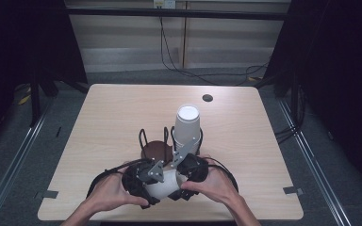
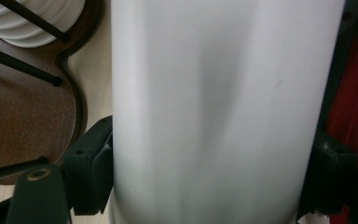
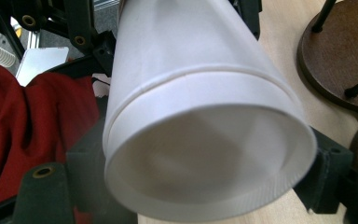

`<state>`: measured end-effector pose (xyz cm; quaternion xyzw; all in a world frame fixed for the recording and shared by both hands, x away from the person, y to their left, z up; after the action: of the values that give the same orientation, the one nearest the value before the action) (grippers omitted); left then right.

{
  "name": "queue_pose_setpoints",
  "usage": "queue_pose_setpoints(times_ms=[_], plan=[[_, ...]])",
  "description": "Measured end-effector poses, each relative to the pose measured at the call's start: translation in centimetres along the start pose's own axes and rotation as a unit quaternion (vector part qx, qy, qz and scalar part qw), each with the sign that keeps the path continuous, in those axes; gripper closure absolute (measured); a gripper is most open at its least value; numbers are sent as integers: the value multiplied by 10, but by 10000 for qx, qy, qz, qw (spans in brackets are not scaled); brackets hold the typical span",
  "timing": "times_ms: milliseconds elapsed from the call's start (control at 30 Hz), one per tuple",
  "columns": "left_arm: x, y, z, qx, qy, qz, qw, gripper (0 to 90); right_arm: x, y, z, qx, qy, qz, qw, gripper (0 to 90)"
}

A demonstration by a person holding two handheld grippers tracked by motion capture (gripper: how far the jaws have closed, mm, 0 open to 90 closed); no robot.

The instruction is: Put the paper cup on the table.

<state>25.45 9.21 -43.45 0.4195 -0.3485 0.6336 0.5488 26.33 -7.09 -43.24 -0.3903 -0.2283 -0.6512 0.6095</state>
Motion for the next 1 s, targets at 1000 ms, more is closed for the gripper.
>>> queue_pose_setpoints(times_ms=[1000], plan=[[-1, -2, -4, -130, 402, -111, 9990, 152, -4, -4, 4, 84, -129, 18, 9999, 247]])
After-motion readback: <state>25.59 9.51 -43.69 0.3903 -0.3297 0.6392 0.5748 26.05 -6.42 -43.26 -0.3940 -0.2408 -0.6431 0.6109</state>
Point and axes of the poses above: each handheld gripper's, and its own axes: x roughly backward along the jaws, z roughly out of its top, y roughly to its right, the point moved 2 cm from there along -x, roughly forward along the jaws, and after that the axes turned 5 degrees about x, right-handed, at the moved point
